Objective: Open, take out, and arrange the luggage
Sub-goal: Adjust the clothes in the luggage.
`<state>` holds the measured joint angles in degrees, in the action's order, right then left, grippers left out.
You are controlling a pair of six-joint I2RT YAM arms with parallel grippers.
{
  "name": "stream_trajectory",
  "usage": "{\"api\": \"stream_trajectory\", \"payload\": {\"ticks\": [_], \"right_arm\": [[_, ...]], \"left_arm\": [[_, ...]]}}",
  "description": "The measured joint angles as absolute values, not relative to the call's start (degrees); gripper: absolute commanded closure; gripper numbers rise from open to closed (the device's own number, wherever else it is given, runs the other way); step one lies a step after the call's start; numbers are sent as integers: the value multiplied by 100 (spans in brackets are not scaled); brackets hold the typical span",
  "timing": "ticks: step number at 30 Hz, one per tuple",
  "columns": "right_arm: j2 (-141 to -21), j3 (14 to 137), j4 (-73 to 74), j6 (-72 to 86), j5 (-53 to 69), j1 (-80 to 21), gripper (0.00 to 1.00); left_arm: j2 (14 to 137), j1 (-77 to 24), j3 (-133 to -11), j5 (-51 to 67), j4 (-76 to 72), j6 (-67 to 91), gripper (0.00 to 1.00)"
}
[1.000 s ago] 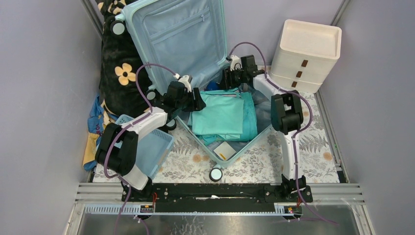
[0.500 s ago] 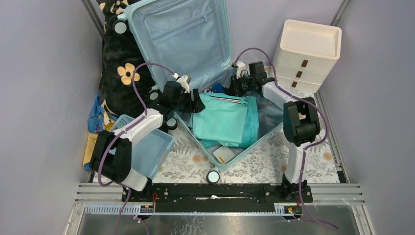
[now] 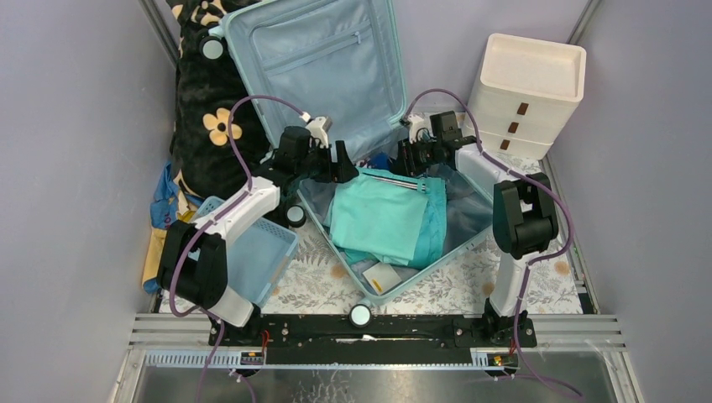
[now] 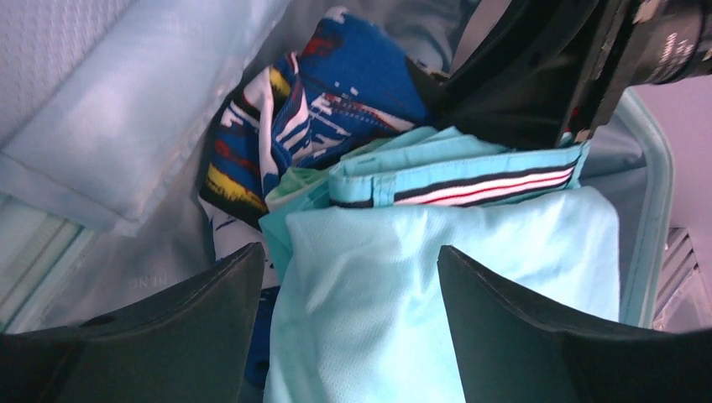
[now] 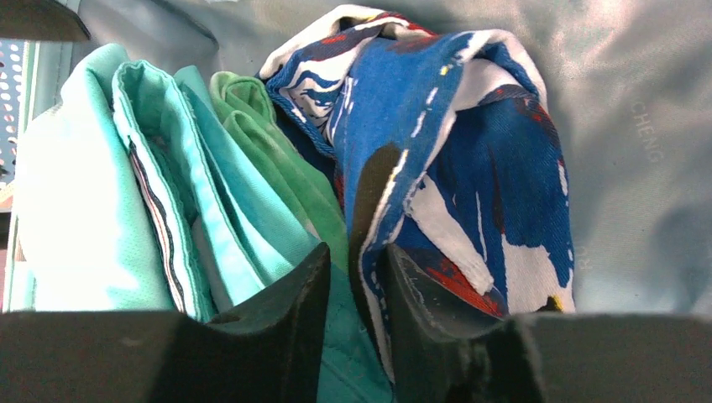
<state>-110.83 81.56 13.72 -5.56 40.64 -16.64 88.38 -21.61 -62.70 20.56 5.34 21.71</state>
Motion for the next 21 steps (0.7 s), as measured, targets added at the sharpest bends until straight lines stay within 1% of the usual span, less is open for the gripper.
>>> {"api": "stream_trajectory", "payload": {"ticks": [2, 3, 6, 9, 12, 15, 21], "right_arm": [[-11085, 8215, 1544, -615, 4086, -1662, 45], [-11083, 8261, 1634, -676, 4106, -1660, 41], [-11085, 8442, 1892, -819, 4132, -1627, 37], [-11144, 8899, 2366, -1068, 4305, -1487, 32], [-11194, 9297, 2773, -1352, 4482, -1365, 25], [-11190, 9428, 3098, -1656, 4578, -1271, 22], [-10875, 9061, 3422, -2147, 4578, -1061, 21]], "left_arm": [[8840, -2141, -6405, 2119, 569, 2169, 16], [8840, -2130, -6466, 2150, 576, 2169, 16], [8840, -2097, -6685, 2255, 613, 2171, 15], [8842, -2088, -6842, 2366, 617, 2193, 15], [8877, -2088, -6991, 2473, 611, 2263, 15], [8921, -2088, -7100, 2571, 574, 2412, 15], [8919, -2091, -7035, 2766, 517, 2534, 18]]}}
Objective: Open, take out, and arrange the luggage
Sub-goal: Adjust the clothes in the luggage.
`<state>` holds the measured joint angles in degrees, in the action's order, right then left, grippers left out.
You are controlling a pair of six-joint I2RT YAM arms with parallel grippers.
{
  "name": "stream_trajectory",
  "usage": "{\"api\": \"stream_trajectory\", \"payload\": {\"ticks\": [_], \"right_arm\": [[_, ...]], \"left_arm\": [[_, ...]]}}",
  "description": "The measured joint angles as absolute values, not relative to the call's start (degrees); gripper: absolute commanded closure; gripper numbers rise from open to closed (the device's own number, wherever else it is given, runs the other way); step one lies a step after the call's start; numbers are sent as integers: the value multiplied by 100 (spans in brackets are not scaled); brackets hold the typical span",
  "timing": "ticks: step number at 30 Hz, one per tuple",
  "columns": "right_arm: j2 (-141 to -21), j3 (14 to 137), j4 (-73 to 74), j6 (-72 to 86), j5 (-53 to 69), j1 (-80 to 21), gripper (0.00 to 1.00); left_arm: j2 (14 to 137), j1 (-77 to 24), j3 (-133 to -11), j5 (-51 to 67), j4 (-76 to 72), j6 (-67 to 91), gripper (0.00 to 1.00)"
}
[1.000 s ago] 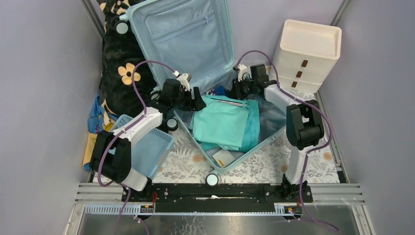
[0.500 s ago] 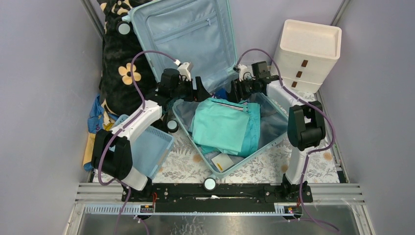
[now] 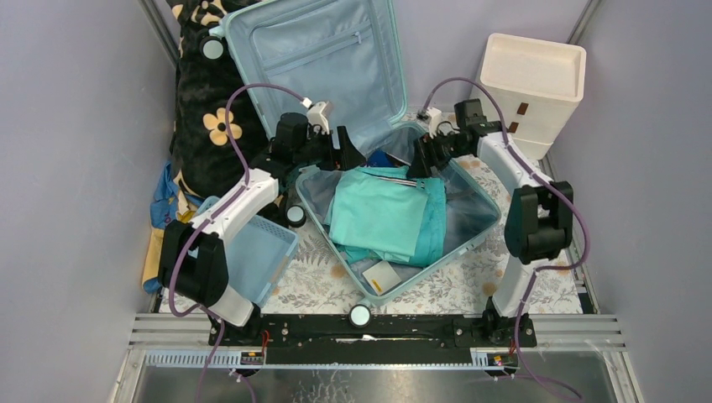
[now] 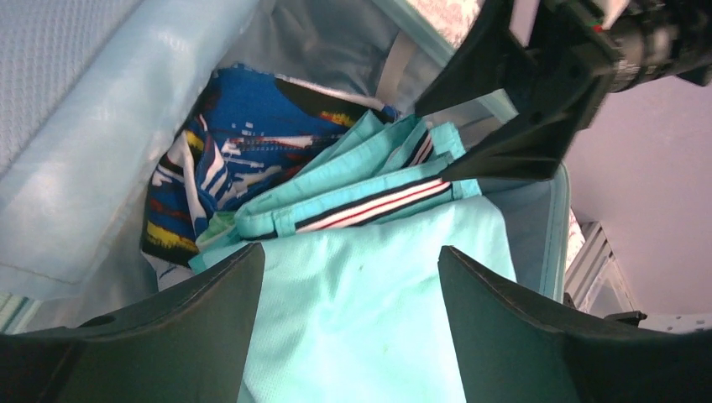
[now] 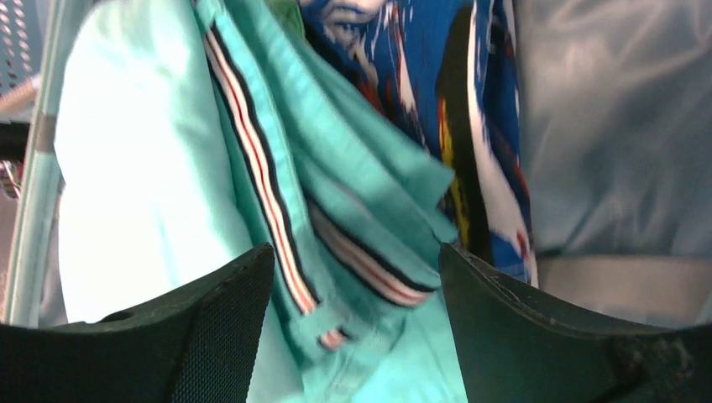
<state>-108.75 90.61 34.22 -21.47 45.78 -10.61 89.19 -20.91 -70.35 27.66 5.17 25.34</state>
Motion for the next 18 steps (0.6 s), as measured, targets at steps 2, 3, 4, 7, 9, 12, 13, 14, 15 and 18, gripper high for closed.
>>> {"api": "stream_trajectory", "payload": {"ticks": [2, 3, 4, 7, 9, 12, 13, 14, 15, 18], "right_arm": [[-10571, 8705, 3485, -2401, 4482, -989, 21], [-10425, 8519, 3489, -2493, 4427, -958, 21], [-10287, 8337, 3492, -2582, 4375, -943, 21], [-9990, 7883, 3527, -2679, 4187, -943, 21], [-9963, 7723, 3522, -2639, 4134, -945, 21], [-9963, 7649, 3505, -2499, 4121, -947, 22], [-9963, 7653, 3481, -2458, 4119, -947, 22], [-9963, 7658, 3459, -2401, 4106, -947, 23], [-9963, 7662, 3417, -2318, 4042, -947, 23], [-9957, 7675, 3354, -2239, 3957, -910, 22]], "left_arm": [[8919, -2115, -6923, 2788, 513, 2523, 20], [8919, -2143, -6851, 2783, 528, 2512, 20], [8919, -2180, -6740, 2742, 609, 2488, 20], [8919, -2276, -6632, 2554, 814, 2408, 19], [8919, -2392, -6606, 2362, 1048, 2314, 18], [8919, -2477, -6606, 2167, 1286, 2161, 13], [8919, -2491, -6606, 2137, 1372, 2099, 10], [8923, -2493, -6606, 2086, 1457, 2040, 9], [8938, -2493, -6611, 2051, 1542, 1973, 8], [9078, -2493, -6661, 1994, 1774, 1809, 7]]}}
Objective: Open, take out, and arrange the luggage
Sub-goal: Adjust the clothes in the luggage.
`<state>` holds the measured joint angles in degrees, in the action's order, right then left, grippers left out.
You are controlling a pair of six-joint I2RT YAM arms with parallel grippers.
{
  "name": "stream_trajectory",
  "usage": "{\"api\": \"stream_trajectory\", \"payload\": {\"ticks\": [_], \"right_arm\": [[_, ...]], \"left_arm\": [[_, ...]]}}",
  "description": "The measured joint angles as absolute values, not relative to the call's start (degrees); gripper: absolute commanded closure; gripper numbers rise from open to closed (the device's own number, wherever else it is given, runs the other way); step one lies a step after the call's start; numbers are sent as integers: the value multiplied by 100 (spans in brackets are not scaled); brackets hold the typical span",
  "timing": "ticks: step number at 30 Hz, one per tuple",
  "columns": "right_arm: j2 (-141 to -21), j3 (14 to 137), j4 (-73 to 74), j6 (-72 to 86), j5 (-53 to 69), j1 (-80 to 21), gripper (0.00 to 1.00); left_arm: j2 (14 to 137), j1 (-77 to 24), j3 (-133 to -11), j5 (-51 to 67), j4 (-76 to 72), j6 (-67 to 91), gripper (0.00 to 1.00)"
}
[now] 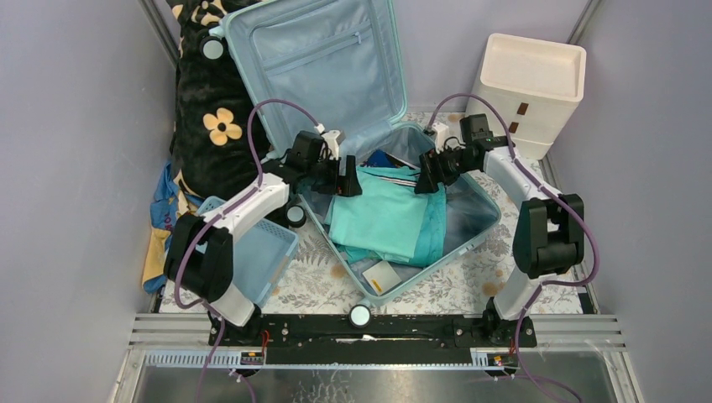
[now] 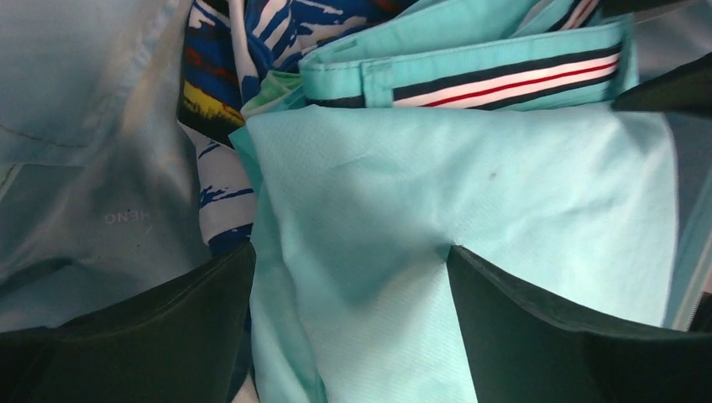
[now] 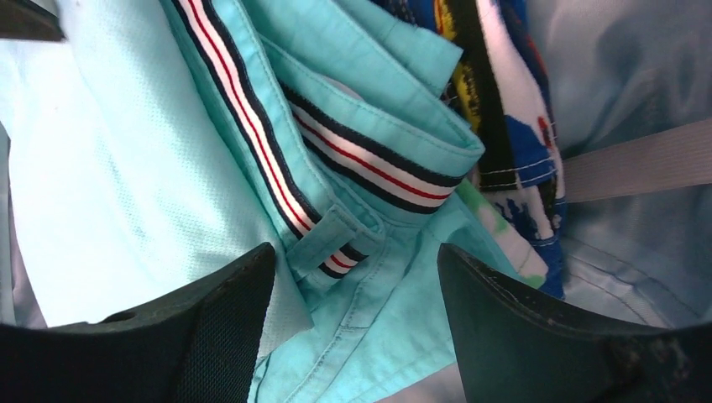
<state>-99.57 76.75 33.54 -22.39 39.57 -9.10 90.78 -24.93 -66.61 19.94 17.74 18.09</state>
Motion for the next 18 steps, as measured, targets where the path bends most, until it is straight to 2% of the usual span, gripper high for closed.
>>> {"api": "stream_trajectory", "payload": {"ticks": [7, 9, 11, 14, 18], "right_arm": [[-9854, 8381, 3531, -2296, 4375, -823, 23], [-9686, 8449, 3522, -2327, 4519, -899, 26], [-9537, 8449, 3522, -2338, 4604, -1122, 35], [-9489, 8324, 3334, -2252, 4600, -1673, 57], [-9644, 7977, 3223, -2051, 4359, -2121, 67]], "left_arm": [[9616, -2491, -6766, 2257, 1835, 1715, 9], [9762, -2486, -6781, 2410, 1782, 1747, 9], [9843, -2477, -6781, 2545, 1719, 1804, 9], [9883, -2480, -6781, 2705, 1616, 1896, 8], [9876, -2493, -6781, 2727, 1577, 1970, 7]]}}
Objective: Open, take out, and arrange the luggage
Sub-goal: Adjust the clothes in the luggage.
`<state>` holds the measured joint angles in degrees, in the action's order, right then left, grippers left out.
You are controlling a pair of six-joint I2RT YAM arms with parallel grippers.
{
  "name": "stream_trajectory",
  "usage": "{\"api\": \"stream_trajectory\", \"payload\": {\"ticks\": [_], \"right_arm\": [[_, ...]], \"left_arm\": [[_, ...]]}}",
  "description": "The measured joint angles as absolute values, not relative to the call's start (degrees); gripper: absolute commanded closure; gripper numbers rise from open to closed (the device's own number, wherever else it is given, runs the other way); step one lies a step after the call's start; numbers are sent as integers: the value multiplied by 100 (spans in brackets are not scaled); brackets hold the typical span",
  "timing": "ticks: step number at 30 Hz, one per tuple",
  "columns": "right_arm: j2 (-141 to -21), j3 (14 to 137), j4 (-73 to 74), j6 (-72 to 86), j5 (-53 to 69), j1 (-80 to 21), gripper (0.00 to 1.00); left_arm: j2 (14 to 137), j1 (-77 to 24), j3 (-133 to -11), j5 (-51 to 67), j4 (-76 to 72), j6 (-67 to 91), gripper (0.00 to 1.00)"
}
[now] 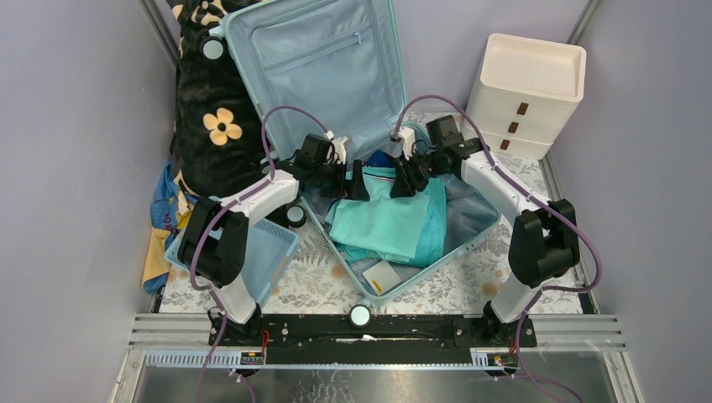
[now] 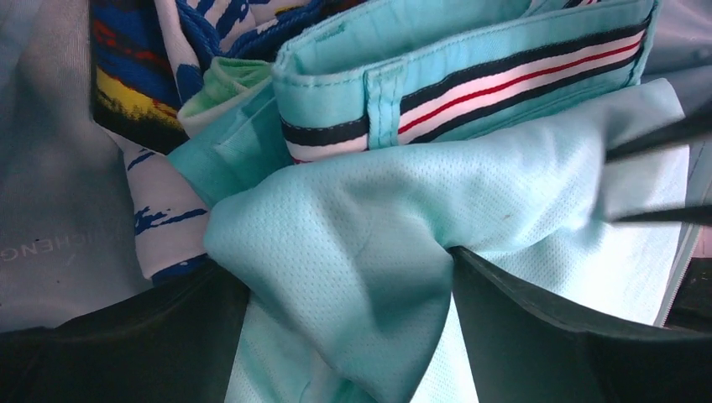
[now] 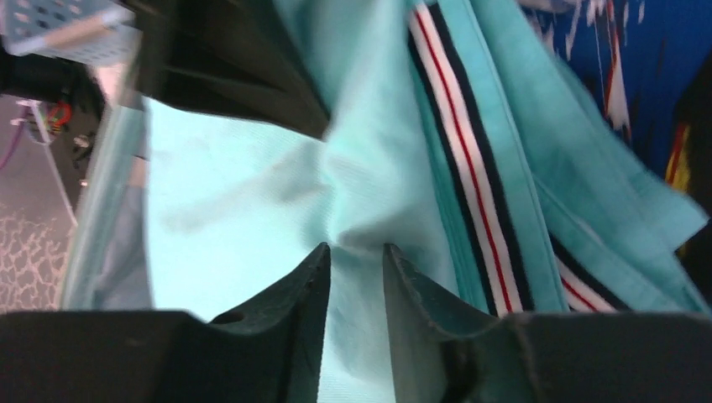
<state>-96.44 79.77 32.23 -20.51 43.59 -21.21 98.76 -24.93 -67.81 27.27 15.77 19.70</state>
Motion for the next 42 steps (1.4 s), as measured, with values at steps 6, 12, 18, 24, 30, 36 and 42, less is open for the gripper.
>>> {"api": "stream_trajectory", "payload": {"ticks": [6, 12, 18, 24, 30, 36, 42], "right_arm": [[-9926, 7557, 3148, -2062, 3570, -2062, 72], [-9736, 7196, 2768, -2047, 3190, -2067, 72], [-9461, 6757, 2349, -2071, 3116, -1935, 72], [-9397, 6648, 2366, -2213, 3446, -1629, 72], [-9459, 6746, 2591, -2381, 3721, -1505, 72], [-9673, 6973, 2860, -2370, 4077, -1354, 72], [-9762, 7146, 3173, -2375, 4287, -1280, 72]], "left_arm": [[9498, -2373, -6761, 2689, 1529, 2104, 1], [8779, -1772, -6639, 2821, 1009, 2436, 1], [9076, -1570, -6624, 3199, 757, 2783, 11], [9583, -1579, -6552, 3227, 784, 2884, 9], [9883, -1586, -6552, 3553, 729, 2895, 5], [10127, -1710, -6475, 3817, 609, 2873, 13], [10252, -1988, -6447, 3970, 596, 2989, 47]]}}
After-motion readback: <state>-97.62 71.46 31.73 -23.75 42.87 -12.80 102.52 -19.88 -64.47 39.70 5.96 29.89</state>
